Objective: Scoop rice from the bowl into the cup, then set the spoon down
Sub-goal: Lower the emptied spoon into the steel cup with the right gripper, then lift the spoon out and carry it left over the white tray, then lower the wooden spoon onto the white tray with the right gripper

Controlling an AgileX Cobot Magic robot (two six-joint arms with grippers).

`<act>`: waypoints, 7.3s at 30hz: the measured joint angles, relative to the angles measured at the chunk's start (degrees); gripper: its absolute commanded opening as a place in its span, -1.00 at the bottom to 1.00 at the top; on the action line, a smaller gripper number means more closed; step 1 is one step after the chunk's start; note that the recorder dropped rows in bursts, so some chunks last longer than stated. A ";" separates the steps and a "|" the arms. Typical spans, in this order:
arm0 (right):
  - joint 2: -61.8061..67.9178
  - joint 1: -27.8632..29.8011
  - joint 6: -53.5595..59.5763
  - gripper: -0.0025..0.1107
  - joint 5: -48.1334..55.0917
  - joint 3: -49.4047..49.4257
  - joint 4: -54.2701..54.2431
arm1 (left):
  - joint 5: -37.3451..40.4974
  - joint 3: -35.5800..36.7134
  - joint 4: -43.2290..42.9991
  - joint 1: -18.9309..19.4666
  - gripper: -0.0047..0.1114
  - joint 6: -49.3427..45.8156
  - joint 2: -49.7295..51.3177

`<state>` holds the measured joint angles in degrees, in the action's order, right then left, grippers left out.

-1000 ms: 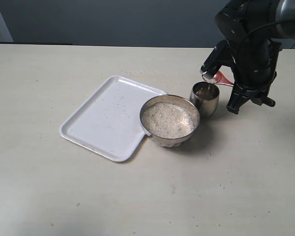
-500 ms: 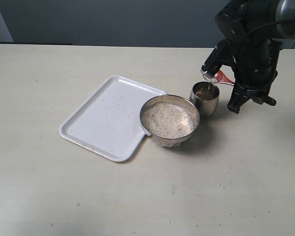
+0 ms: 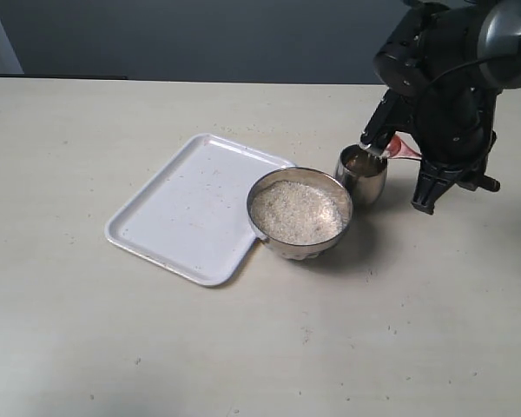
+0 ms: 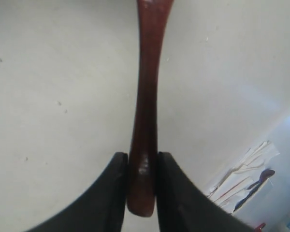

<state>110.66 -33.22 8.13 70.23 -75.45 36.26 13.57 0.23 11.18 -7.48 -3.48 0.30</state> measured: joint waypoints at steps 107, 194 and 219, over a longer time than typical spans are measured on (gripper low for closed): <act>0.00 -4.11 -3.86 -0.97 -0.12 0.00 11.15 | 0.00 0.00 0.00 0.00 -0.91 0.00 0.00; 16.84 -9.26 9.36 -0.97 -17.97 -22.73 -78.13 | 0.00 0.00 0.00 0.00 -0.91 0.00 0.00; 17.97 -9.26 -0.43 -0.97 -13.83 -22.73 -65.41 | 0.00 0.00 0.00 0.00 -0.91 0.10 0.00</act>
<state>128.63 -42.48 7.70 56.40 -98.17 -29.14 13.57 0.23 11.18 -7.48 -3.38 0.30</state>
